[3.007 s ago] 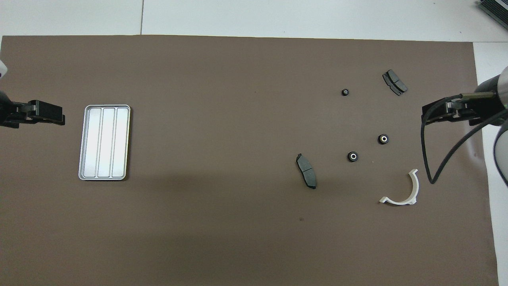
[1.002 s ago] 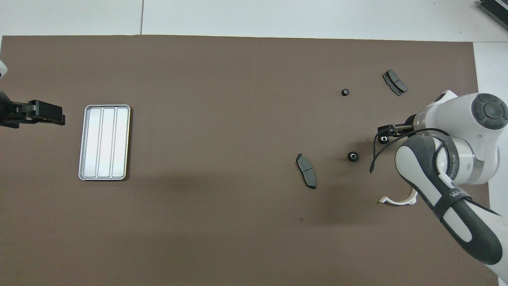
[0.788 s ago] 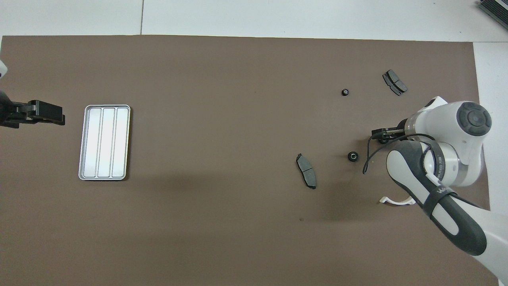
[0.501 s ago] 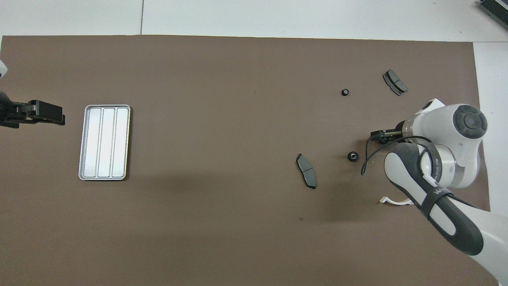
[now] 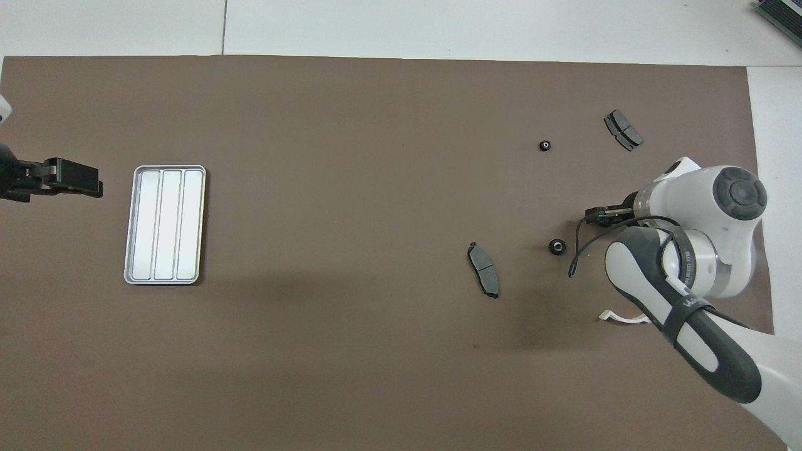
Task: Pick bearing gear from pile to tray
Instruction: 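Reach the right gripper to the nearest small black bearing and grasp it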
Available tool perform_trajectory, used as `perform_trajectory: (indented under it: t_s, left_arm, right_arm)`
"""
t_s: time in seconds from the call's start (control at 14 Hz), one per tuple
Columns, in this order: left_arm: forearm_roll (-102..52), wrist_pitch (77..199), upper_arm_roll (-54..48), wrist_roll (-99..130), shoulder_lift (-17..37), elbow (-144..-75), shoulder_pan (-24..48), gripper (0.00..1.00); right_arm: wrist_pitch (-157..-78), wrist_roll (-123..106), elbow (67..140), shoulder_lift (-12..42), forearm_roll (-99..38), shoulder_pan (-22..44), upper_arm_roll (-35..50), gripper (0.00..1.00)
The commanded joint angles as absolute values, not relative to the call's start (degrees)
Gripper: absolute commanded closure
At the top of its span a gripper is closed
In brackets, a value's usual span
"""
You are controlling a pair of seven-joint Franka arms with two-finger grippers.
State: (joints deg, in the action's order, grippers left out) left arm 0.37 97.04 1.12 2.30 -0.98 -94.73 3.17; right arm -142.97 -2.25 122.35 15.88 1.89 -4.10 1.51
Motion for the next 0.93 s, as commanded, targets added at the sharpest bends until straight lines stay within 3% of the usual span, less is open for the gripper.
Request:
perform_trajectory:
  t_s: [0.0, 0.07, 0.29, 0.64, 0.86]
  left_arm:
    - [-0.26, 96.50, 0.97, 2.20, -1.93, -95.18, 2.81, 0.00]
    - [-0.26, 96.50, 0.97, 2.20, -1.93, -95.10, 2.81, 0.00]
    - [-0.26, 96.50, 0.97, 2.20, -1.93, -95.19, 2.81, 0.00]
    - [-0.26, 96.50, 0.97, 2.20, -1.93, -95.10, 2.81, 0.00]
    - [-0.26, 96.50, 0.97, 2.20, -1.93, -95.18, 2.81, 0.00]
  right_arm:
    - [-144.67, -3.78, 123.40, 15.47, 1.05, -4.31, 1.76, 0.52]
    - [-144.58, -3.61, 123.31, 15.47, 1.05, -4.22, 1.76, 0.60]
    - [-144.23, -2.82, 122.78, 14.86, 1.05, -3.87, 2.02, 0.98]
    - [-137.83, 3.85, 121.47, 9.59, 1.05, 0.07, 2.37, 1.00]
    - [-134.83, 13.23, 118.75, 9.67, 1.32, 5.86, 2.37, 1.00]
